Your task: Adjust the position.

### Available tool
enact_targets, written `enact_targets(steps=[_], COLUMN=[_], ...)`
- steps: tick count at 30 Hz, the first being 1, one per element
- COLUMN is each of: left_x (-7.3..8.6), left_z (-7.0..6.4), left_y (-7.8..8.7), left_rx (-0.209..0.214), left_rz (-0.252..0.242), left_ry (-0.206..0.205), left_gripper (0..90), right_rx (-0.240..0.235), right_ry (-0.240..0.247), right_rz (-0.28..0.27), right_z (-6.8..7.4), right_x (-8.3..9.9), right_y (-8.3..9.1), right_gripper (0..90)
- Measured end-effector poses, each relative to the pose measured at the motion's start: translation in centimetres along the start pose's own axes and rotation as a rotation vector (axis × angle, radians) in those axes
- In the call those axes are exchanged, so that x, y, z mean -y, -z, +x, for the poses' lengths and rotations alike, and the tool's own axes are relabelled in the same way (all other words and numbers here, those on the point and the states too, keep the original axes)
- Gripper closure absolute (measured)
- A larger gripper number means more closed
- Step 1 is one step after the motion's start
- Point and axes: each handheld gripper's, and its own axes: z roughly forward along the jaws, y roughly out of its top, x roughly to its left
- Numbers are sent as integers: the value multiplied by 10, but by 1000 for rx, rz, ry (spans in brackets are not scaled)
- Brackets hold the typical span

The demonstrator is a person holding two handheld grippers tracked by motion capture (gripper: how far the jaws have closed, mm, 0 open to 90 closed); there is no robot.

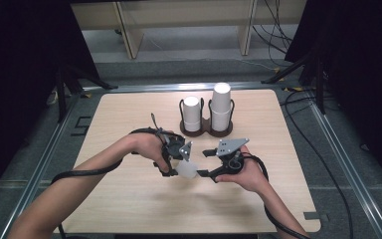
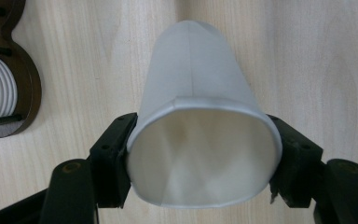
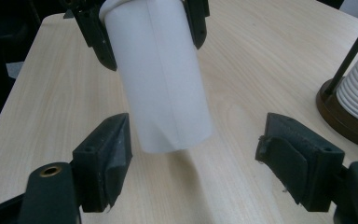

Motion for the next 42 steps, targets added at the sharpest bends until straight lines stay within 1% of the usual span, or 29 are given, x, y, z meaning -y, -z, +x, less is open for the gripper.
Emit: enact_targets(steps=[1,3,4,6,7,8,12,14,15,20,22,23,25,26,27,28,29,30,31,32,35,37,38,41,42], left_x=[0,-1,-1,-2,-2,-3,-4,-4,-4,-4,-4,-4,-4,-4,-5,-5,-5,-5,-5,-5,-5,-6,-6,-6,-7], left_z=[0,0,0,0,0,0,-1,-1,-1,-1,-1,-1,-1,-1,-1,-1,-1,-2,-2,-2,-2,-2,-2,-1,-1], left_y=[0,0,0,0,0,0,0,0,0,-1,-1,-1,-1,0,0,0,0,0,0,0,1,1,1,1,1], left_rx=[3,1,2,1,0,2,3,5,11,12,13,13,12,13,12,13,14,13,13,12,13,13,14,15,16], left_rz=[1,4,7,6,6,6,7,6,7,10,10,12,12,12,12,10,9,10,10,9,11,11,10,11,10], left_ry=[1,-1,-2,-5,-9,-9,-9,-12,-4,-4,-4,-5,-8,-9,-10,-8,-8,-9,-10,-12,-14,-15,-13,-15,-16], left_gripper=[333,333,333,334,333,333,333,333,333,333,333,333,333,333,333,333,333,333,333,333,333,333,333,334,333], right_rx=[-2,-4,-3,-5,-1,-11,-7,-14,-14,-32,-39,-35,-46,-43,-54,-51,-53,-58,-58,-62,-68,-68,-66,-72,-70], right_ry=[6,1,16,13,21,16,34,38,38,41,34,52,49,49,53,58,52,61,50,56,53,58,60,55,61], right_rz=[1,-1,-1,-6,-11,-4,-17,-27,-27,-13,-13,-19,-9,-11,-4,-7,-3,-4,-1,2,5,12,6,13,9], right_z=[0,1,1,2,2,3,5,6,6,8,10,9,10,11,11,11,12,12,13,13,13,13,14,14,14], right_x=[0,-1,-2,-3,-4,-5,-9,-11,-11,-12,-13,-13,-14,-14,-15,-15,-15,-15,-15,-15,-14,-14,-14,-13,-13], right_y=[0,-2,-2,-3,-4,-4,-8,-12,-12,-17,-20,-22,-23,-24,-26,-26,-27,-29,-30,-31,-34,-34,-36,-38,-39], right_gripper=[247,246,245,245,245,246,252,258,258,260,262,263,266,267,268,269,270,270,270,272,272,272,273,274,274])
